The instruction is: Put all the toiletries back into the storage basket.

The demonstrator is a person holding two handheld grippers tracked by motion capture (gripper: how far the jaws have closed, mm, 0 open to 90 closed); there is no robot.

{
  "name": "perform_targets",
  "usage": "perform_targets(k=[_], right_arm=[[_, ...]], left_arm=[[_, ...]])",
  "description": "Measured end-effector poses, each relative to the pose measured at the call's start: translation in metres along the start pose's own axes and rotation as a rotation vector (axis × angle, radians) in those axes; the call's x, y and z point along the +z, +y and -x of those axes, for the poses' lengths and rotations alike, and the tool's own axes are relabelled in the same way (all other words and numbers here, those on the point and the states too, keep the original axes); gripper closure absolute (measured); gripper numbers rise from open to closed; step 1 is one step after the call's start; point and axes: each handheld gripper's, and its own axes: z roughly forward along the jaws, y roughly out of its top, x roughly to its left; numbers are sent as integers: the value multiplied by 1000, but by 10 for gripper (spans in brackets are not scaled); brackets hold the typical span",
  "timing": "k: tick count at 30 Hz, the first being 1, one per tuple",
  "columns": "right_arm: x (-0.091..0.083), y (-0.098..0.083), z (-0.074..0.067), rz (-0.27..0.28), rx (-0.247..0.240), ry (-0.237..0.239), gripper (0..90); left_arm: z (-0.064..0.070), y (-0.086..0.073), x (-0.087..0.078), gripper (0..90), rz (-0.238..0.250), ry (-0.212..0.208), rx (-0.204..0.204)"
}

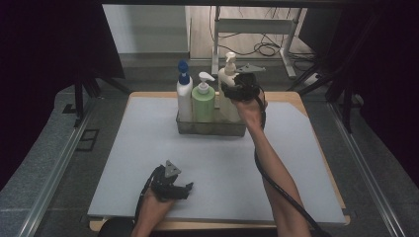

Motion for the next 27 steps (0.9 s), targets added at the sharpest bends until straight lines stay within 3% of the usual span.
perform_targets(k=[27], right_arm=[[10, -31, -3, -76, 20, 14, 376]], left_arm=[[0, 0, 0, 129, -1, 0, 2]])
